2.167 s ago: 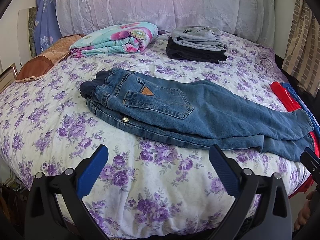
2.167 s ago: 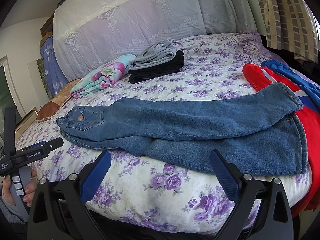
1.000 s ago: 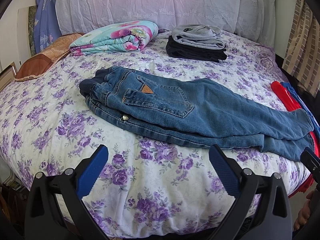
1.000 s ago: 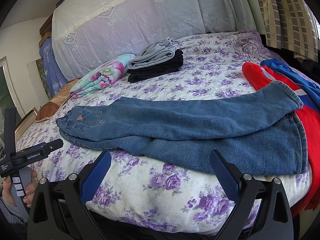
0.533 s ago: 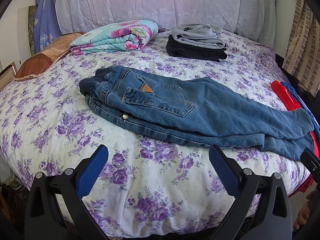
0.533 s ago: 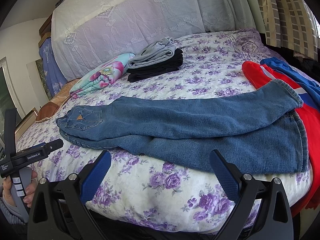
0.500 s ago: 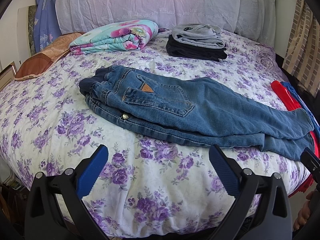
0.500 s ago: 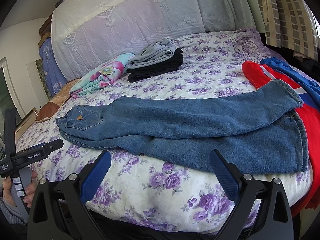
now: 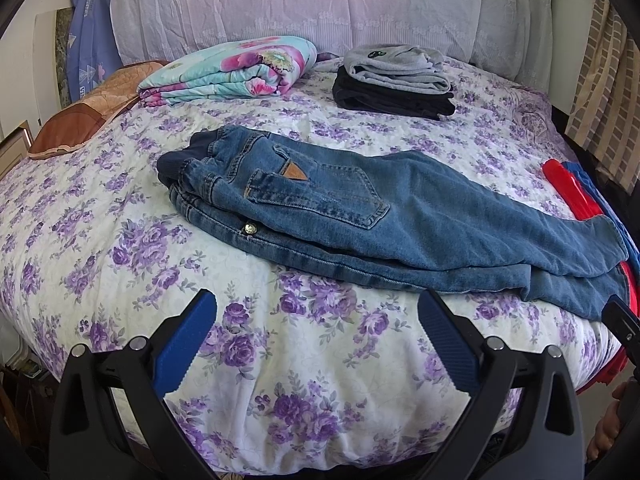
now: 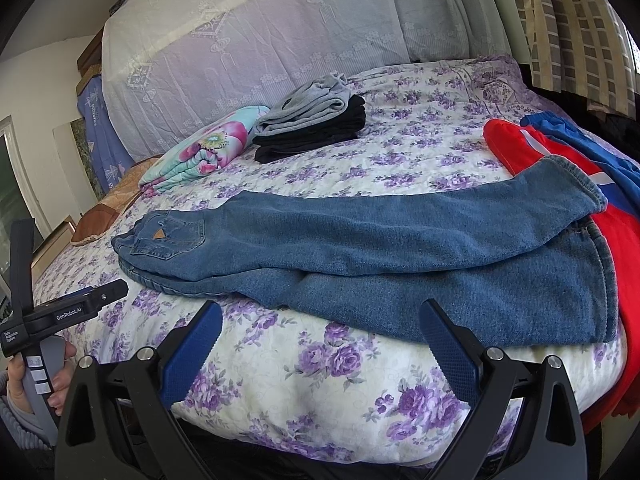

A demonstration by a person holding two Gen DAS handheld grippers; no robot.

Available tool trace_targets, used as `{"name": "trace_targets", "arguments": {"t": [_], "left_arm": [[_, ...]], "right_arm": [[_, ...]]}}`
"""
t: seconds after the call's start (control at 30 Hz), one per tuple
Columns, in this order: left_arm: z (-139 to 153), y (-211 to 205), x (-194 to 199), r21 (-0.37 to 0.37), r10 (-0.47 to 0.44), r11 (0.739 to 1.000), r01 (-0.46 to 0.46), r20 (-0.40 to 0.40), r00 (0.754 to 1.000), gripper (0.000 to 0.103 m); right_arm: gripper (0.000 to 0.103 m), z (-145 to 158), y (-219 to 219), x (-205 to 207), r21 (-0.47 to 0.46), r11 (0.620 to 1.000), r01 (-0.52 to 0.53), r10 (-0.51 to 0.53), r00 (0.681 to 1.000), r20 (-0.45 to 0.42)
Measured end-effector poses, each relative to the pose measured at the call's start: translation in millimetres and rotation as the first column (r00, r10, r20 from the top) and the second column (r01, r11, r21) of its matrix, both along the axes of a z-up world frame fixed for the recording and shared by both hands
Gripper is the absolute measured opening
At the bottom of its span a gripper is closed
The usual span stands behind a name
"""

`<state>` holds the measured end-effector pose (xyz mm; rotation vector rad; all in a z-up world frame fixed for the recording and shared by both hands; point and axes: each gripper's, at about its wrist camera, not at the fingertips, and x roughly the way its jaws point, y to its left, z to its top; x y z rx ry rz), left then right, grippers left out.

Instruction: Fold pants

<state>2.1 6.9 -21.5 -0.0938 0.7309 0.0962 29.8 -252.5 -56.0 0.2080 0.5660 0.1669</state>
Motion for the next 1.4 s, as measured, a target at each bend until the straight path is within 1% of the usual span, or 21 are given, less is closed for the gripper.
{"name": "trace_targets", "arguments": {"t": [0.07,0.13,0.27,0.47,0.53,0.6,0.67,0.73,0.83,0.9,0.97,1.1,1.17,1.23,1.27,1.3,1.33,1.4], "left_arm": [[-7.5,-0.4,-2.2,-0.002,0.000,1.000,0.000,-0.003,1.000,0.098],[-13.6,1.7,-2.0,-0.008,0.000,1.000,0.000,-0.012,1.000,0.098],[-21.0,17.0,-2.2,-0.021,0.024,0.999,-0.025,-0.030,0.999,0.098],[-17.3,55.6,0.6,-0.105,0.092,0.990,-0.097,-0.051,0.994,0.098],[-14.5,69.3,2.1,-0.138,0.113,0.983,-0.119,-0.052,0.992,0.098],[-12.6,81.4,3.5,-0.163,0.137,0.976,-0.144,-0.054,0.989,0.098],[-11.9,90.7,3.4,-0.177,0.164,0.969,-0.172,-0.057,0.985,0.098],[-10.4,99.8,7.4,-0.189,0.178,0.964,-0.187,-0.064,0.982,0.098],[-5.7,110.6,13.6,-0.230,0.163,0.957,-0.174,-0.067,0.984,0.098],[-0.2,115.7,21.3,-0.268,0.148,0.950,-0.161,-0.066,0.987,0.098],[7.1,122.5,28.5,-0.320,0.124,0.938,-0.136,-0.058,0.991,0.098],[16.8,134.4,50.0,-0.408,0.082,0.907,-0.104,-0.071,0.994,0.098],[18.1,137.6,62.8,-0.424,0.076,0.900,-0.104,-0.082,0.994,0.098],[16.6,142.3,78.0,-0.439,0.076,0.891,-0.115,-0.105,0.992,0.098],[15.0,145.1,86.2,-0.458,0.074,0.881,-0.121,-0.119,0.990,0.098],[12.6,148.1,93.1,-0.486,0.067,0.865,-0.124,-0.132,0.989,0.098],[9.4,152.0,99.4,-0.522,0.059,0.843,-0.126,-0.144,0.988,0.098],[2.3,160.0,108.9,-0.599,0.053,0.787,-0.146,-0.170,0.984,0.098]], "right_arm": [[0.099,-2.2,-2.2,0.0,0.011,1.000,0.005,-0.005,1.000,-0.003],[0.099,-4.9,-8.1,0.9,0.043,0.999,0.014,-0.014,1.000,-0.013],[0.099,-11.1,-37.4,2.2,0.150,0.987,0.060,-0.054,0.998,-0.041],[0.099,-9.2,-84.6,-6.4,0.273,0.951,0.147,-0.148,0.989,-0.018],[0.099,-10.7,-100.4,-8.3,0.326,0.931,0.167,-0.173,0.985,-0.012],[0.099,-14.4,-118.2,-4.6,0.374,0.906,0.195,-0.199,0.980,-0.030],[0.099,-20.6,-133.9,0.4,0.436,0.872,0.220,-0.217,0.975,-0.058],[0.099,-27.7,-147.7,5.4,0.506,0.830,0.237,-0.222,0.971,-0.092],[0.100,-33.0,-162.8,15.7,0.589,0.769,0.248,-0.214,0.968,-0.128],[0.100,-32.9,-166.1,21.7,0.601,0.758,0.254,-0.217,0.967,-0.135],[0.100,-31.4,-166.4,25.2,0.597,0.759,0.261,-0.221,0.965,-0.141],[0.100,-22.2,-160.4,29.7,0.560,0.799,0.218,-0.197,0.975,-0.099],[0.100,-20.3,-159.0,31.7,0.552,0.805,0.217,-0.199,0.976,-0.093],[0.100,-22.2,-160.1,35.6,0.548,0.804,0.232,-0.206,0.972,-0.108],[0.100,-23.0,-160.4,37.1,0.547,0.803,0.237,-0.209,0.971,-0.113],[0.100,-22.6,-161.3,38.1,0.548,0.801,0.240,-0.213,0.970,-0.114],[0.100,-21.0,-161.6,38.8,0.548,0.800,0.242,-0.217,0.970,-0.111],[0.100,-18.2,-162.3,40.1,0.550,0.799,0.242,-0.225,0.969,-0.100]]}}
